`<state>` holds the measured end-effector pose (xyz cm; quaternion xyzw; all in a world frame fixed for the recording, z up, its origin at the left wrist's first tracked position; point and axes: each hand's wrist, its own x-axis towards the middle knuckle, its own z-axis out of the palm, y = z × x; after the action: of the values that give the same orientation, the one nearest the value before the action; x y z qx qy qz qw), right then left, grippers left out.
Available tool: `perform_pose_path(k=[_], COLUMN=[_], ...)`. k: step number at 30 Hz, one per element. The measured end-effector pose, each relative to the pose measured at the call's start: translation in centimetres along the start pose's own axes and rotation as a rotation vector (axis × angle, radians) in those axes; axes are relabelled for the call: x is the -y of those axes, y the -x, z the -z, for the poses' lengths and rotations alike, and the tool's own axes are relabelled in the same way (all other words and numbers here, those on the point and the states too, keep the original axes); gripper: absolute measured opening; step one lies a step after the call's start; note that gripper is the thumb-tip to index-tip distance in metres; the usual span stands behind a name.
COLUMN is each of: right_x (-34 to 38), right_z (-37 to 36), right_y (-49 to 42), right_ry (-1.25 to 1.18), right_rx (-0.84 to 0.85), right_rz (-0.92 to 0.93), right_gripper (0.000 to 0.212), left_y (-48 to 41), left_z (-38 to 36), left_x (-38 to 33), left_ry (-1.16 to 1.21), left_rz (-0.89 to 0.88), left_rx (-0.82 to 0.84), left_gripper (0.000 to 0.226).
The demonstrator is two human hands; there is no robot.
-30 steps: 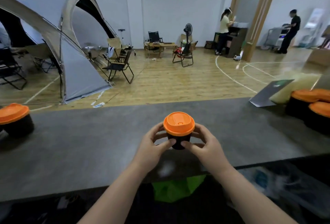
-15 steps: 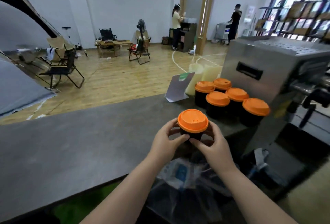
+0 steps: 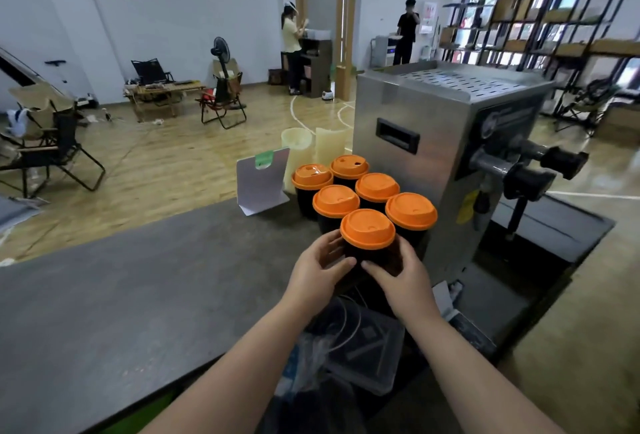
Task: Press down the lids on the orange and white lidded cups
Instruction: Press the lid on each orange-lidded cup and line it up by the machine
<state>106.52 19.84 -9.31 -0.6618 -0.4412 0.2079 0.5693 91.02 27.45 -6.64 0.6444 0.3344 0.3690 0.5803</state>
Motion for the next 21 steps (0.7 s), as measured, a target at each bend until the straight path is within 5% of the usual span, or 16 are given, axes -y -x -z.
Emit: perform_pose_path(k=[12,17,21], right_x=[-1.6,-1.2,0.9], right_z=[-0.2,-0.7,-4.0], right_y=[0.9,3.9,6.1], right_ry=[-0.021,-0.043,-0.041], right_rx=[-0.041,-0.183,-0.064], right_rz=[0.002,0.061,0.185], right_gripper=[0.06,0.032,0.015], left_y=[0.0,1.2,4.3], left_z=[0.1,1.3,5.9], left_x=[1.2,0.7,0.0], left_ry=[-0.038,-0.085,-0.148], left_rz=[0.002,0.036,0.043], left_rx=[-0.046,-0.053,-0.018], left_gripper=[0.047,0.031,0.026])
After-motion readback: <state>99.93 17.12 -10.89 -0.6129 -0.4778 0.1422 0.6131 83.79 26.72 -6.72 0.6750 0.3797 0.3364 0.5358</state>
